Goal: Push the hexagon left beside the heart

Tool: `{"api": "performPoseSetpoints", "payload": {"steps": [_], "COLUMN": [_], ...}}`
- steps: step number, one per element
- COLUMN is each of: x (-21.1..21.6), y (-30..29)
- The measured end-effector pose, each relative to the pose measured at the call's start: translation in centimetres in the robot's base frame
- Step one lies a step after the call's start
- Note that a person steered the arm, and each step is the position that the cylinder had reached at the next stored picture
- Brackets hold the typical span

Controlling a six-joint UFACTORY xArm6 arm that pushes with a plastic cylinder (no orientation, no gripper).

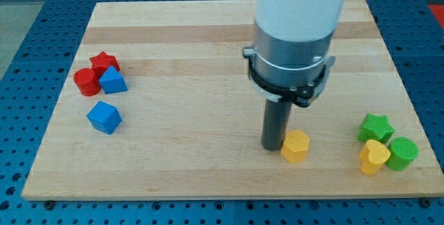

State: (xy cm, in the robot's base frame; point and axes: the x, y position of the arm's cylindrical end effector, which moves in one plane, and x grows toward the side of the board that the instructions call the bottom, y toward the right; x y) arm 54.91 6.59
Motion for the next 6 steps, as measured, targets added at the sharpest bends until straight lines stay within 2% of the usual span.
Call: {"api": "performPoseSetpoints", "payload": {"steps": [2, 6], "x": [0.3, 3.4], "y": [4.0, 4.8]}}
